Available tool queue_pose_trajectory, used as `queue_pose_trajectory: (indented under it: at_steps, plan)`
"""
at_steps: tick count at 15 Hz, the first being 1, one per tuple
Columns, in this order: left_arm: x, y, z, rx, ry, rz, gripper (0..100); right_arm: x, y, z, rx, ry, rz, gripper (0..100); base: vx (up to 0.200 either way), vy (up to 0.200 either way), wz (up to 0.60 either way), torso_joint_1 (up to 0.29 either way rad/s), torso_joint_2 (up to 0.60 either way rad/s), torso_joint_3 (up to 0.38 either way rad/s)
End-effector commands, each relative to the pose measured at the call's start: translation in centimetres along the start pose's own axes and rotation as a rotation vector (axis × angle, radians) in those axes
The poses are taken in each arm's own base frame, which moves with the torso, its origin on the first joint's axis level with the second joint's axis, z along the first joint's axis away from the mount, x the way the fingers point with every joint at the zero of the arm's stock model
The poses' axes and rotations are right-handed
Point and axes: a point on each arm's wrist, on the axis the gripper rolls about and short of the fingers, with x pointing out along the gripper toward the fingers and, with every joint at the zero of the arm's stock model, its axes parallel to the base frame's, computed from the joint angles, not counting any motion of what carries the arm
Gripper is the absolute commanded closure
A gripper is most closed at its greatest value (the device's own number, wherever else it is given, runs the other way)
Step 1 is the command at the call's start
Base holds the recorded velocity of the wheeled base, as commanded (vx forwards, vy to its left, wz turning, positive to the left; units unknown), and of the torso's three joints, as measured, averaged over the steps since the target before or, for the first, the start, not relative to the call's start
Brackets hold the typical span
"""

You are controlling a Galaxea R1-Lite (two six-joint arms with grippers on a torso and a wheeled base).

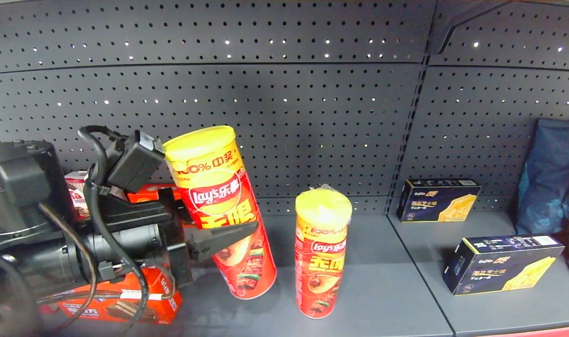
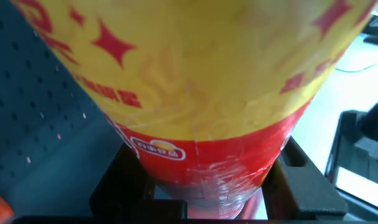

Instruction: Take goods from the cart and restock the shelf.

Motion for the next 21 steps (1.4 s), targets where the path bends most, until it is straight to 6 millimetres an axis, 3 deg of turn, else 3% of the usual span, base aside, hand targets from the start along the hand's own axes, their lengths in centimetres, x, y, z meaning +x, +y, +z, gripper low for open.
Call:
queue_pose_trajectory:
  at_steps: [1, 4, 7, 8, 9, 11, 21]
  plan:
    - [1.8, 1.2, 0.7, 0.003, -0.004, 0.001, 100, 0.0, 0.0, 0.0, 0.0, -0.004, 0.001, 0, 0.0, 0.0, 0.0, 0.0, 0.0, 0.0]
    - [3.2, 2.9, 2.1, 0.025, -0.038, 0.024, 100, 0.0, 0.0, 0.0, 0.0, -0.004, 0.001, 0, 0.0, 0.0, 0.0, 0.0, 0.0, 0.0]
    - [4.3, 3.8, 2.2, 0.017, -0.027, 0.029, 100, 0.0, 0.0, 0.0, 0.0, -0.004, 0.001, 0, 0.0, 0.0, 0.0, 0.0, 0.0, 0.0]
    - [5.1, 4.9, 2.0, 0.018, -0.018, 0.041, 100, 0.0, 0.0, 0.0, 0.0, -0.004, 0.001, 0, 0.0, 0.0, 0.0, 0.0, 0.0, 0.0]
    - [7.1, 6.9, 1.4, 0.061, 0.0, 0.052, 100, 0.0, 0.0, 0.0, 0.0, -0.004, 0.001, 0, 0.0, 0.0, 0.0, 0.0, 0.0, 0.0]
    - [9.1, 8.4, 1.2, 0.072, 0.002, 0.047, 100, 0.0, 0.0, 0.0, 0.0, -0.004, 0.001, 0, 0.0, 0.0, 0.0, 0.0, 0.0, 0.0]
    - [13.8, 11.5, -2.5, 0.057, 0.113, -0.029, 100, 0.0, 0.0, 0.0, 0.0, -0.004, 0.001, 0, 0.0, 0.0, 0.0, 0.0, 0.0, 0.0]
